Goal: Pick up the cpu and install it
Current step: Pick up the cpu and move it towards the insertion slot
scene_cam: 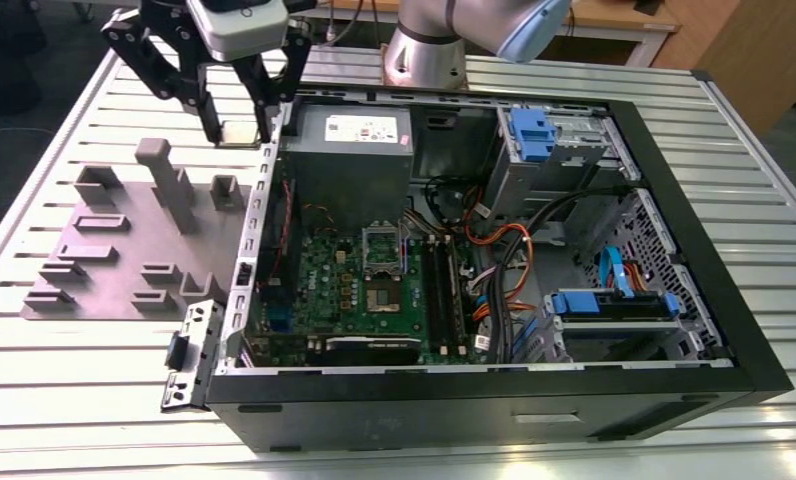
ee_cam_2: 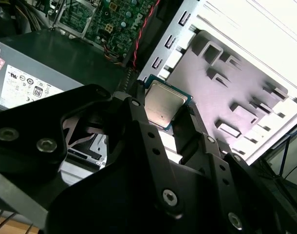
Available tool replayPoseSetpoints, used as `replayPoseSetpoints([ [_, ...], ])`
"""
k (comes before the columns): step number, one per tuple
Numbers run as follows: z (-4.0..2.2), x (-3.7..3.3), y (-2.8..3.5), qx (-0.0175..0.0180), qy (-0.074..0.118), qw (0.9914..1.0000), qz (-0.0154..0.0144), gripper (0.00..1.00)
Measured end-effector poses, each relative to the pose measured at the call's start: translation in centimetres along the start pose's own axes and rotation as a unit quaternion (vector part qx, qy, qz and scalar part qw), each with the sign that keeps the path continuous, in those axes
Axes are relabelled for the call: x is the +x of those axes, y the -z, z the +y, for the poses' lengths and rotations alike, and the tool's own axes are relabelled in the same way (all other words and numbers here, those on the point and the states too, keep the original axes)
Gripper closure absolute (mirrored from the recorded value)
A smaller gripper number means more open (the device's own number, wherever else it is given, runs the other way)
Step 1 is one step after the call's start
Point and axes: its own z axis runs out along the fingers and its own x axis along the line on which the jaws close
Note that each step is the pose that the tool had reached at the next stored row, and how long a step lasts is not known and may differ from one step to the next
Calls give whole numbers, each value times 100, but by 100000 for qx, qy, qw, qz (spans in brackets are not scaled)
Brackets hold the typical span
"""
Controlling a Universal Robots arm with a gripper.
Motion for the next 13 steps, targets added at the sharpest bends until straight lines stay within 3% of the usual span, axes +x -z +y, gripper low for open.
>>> replayPoseSetpoints([
  [13,0,-38,0,4,0,100000,5,53],
])
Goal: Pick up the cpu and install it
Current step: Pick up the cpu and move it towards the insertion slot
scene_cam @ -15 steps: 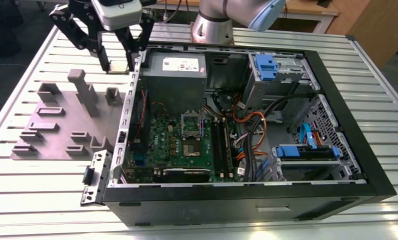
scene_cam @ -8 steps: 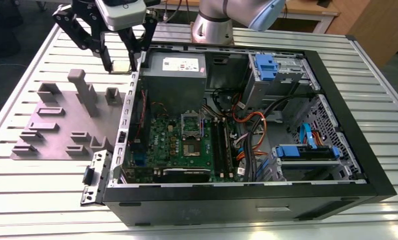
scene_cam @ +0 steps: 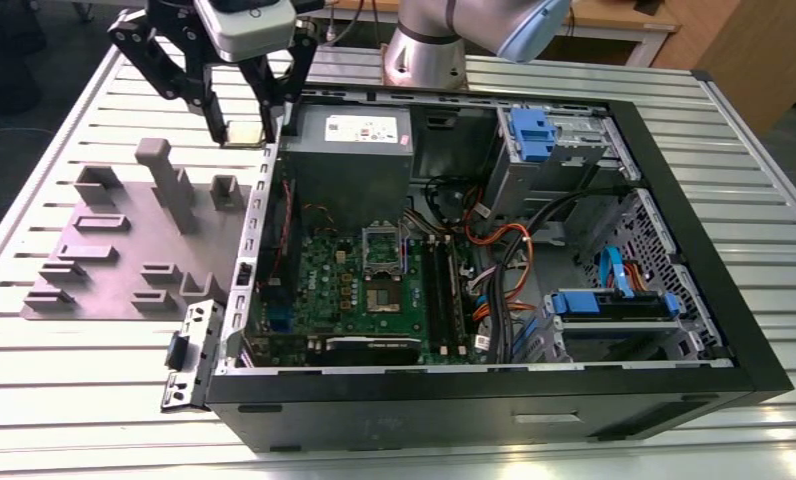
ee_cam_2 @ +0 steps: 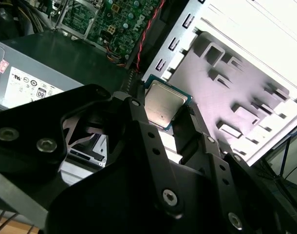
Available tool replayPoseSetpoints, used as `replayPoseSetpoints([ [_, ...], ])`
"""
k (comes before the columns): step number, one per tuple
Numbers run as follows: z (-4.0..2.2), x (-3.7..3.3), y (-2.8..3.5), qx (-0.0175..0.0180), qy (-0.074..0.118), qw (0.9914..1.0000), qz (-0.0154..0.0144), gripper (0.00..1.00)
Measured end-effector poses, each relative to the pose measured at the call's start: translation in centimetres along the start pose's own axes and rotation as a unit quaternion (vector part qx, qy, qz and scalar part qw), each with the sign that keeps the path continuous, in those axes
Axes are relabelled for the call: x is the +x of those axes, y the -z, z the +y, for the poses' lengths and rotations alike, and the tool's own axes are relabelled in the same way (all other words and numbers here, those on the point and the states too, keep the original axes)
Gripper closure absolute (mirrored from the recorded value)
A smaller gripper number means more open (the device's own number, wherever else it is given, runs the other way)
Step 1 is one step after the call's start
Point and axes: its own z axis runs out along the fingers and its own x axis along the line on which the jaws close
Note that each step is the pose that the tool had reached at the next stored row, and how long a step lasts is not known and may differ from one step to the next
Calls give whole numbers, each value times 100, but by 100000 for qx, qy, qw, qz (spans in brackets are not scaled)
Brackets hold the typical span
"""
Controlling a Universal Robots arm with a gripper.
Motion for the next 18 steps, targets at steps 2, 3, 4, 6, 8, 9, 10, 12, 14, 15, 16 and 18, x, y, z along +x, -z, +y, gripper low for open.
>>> replayPoseSetpoints([
  [2,0,-13,-1,-2,-1,100000,-4,53],
  [3,0,-20,-1,-2,0,100000,-4,53],
  [4,0,-27,-1,-2,-1,100000,-4,53],
  [6,0,-41,-1,-1,-1,100000,-2,53],
  [8,-1,-56,-1,-2,0,100000,-5,53],
  [9,-1,-63,-2,-3,-2,100000,-3,53],
  [10,-1,-71,-2,-2,-2,100000,-5,53],
  [12,-1,-86,-2,-3,-1,100000,-4,53],
  [14,-1,-102,-2,1,-1,100000,-3,53],
  [15,-1,-109,-2,-4,-1,100000,-4,53],
  [16,-1,-114,-2,-1,0,100000,-3,53],
  [18,-1,-117,-3,-4,-2,100000,-4,53],
])
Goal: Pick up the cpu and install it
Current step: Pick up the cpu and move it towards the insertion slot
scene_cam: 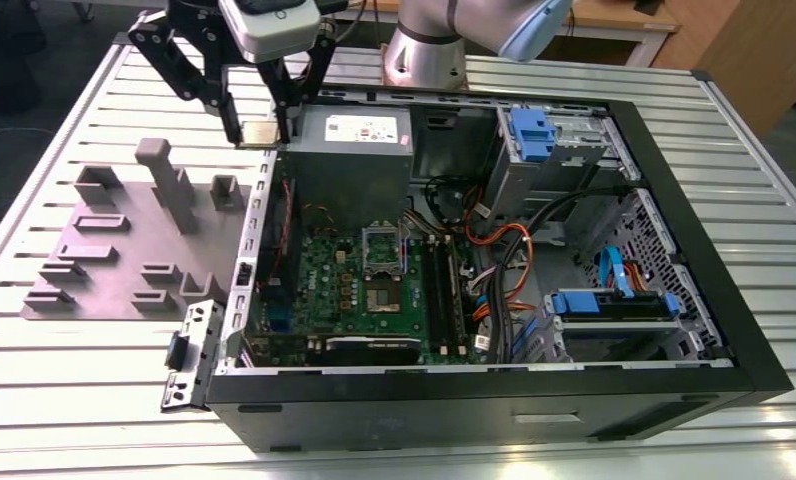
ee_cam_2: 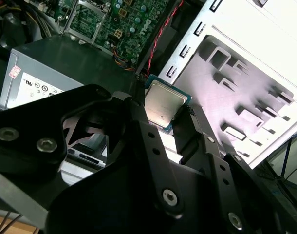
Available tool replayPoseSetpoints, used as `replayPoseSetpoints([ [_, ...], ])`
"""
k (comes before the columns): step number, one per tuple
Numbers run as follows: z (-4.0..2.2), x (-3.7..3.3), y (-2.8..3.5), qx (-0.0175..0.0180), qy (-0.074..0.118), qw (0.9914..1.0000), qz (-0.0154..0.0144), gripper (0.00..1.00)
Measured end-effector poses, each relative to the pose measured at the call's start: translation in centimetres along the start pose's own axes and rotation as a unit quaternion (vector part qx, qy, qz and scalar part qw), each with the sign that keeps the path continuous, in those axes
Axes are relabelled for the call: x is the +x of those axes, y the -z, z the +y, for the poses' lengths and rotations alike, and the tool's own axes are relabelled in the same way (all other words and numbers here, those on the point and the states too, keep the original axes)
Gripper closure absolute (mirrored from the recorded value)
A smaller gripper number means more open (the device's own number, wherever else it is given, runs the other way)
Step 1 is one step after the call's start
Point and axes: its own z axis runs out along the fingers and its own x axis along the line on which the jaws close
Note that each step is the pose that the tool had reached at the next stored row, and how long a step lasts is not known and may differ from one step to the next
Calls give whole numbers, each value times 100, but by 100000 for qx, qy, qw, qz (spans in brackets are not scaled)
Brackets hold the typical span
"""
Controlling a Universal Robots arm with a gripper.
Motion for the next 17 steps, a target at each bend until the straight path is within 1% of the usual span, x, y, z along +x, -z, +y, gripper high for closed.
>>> replayPoseSetpoints([
  [11,0,-6,0,2,7,100000,-1,53],
  [17,0,-71,-1,-1,2,100000,-1,53],
])
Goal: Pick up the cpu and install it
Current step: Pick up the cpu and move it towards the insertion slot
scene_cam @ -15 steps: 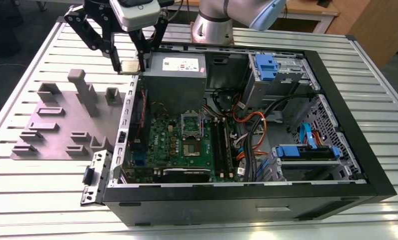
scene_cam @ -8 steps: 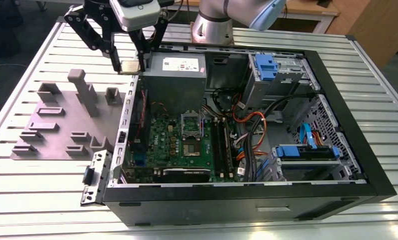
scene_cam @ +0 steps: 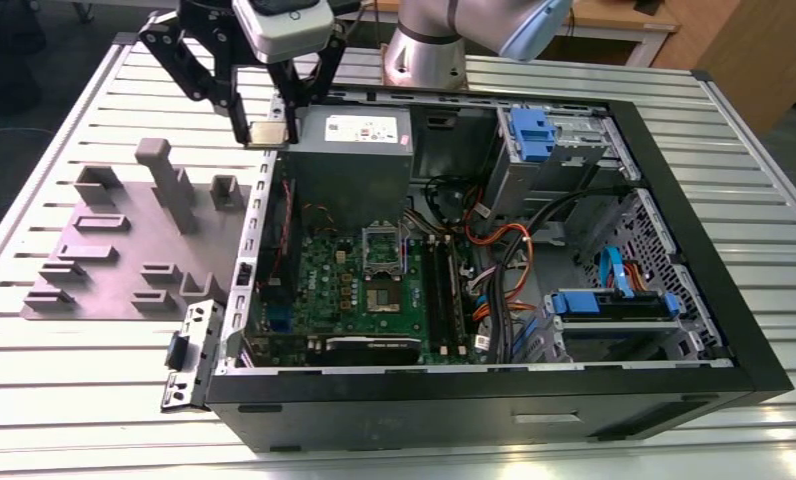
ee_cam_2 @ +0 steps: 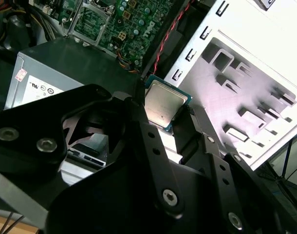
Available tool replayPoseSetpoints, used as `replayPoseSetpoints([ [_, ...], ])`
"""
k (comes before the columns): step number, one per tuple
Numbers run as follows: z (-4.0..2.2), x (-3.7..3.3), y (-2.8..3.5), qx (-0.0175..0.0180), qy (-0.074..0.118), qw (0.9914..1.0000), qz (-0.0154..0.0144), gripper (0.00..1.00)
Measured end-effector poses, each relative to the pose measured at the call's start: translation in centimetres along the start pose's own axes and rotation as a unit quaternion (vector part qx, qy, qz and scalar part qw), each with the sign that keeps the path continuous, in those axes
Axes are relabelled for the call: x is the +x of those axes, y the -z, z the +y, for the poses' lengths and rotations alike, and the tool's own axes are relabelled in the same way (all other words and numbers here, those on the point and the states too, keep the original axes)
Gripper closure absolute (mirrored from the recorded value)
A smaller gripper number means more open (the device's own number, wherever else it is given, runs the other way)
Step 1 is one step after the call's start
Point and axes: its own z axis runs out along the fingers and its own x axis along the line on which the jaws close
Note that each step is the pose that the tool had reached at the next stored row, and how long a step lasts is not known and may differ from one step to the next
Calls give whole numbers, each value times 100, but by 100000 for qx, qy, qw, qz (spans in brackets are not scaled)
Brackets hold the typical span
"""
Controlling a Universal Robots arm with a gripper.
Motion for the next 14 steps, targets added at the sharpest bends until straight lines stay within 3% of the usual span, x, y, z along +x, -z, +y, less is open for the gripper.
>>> replayPoseSetpoints([
  [14,0,-49,-1,0,-2,100000,-1,53],
])
